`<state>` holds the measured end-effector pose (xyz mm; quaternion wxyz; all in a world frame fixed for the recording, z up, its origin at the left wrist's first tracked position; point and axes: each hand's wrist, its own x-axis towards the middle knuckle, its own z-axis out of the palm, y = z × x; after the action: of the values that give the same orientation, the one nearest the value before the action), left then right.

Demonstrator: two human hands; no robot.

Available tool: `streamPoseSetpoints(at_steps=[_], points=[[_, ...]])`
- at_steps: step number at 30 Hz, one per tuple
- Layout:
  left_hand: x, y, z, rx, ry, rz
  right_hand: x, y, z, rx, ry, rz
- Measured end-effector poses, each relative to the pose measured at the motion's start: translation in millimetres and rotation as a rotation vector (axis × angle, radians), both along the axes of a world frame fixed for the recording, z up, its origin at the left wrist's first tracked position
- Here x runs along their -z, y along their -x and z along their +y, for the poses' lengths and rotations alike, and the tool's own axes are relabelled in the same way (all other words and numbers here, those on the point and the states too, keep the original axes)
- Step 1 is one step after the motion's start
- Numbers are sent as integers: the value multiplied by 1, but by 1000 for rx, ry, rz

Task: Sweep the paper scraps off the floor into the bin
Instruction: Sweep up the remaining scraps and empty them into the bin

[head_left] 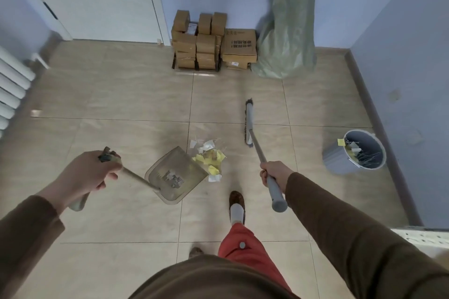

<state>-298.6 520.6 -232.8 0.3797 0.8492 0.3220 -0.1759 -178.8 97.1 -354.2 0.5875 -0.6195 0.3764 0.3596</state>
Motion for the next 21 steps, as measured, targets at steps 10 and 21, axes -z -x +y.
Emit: streamPoseSetpoints(at_steps=[10, 21], points=[[25, 45, -24, -57, 60, 151, 7, 22, 6, -43, 13, 21], [45, 16, -91, -226, 154, 123, 24, 5, -5, -87, 42, 15]])
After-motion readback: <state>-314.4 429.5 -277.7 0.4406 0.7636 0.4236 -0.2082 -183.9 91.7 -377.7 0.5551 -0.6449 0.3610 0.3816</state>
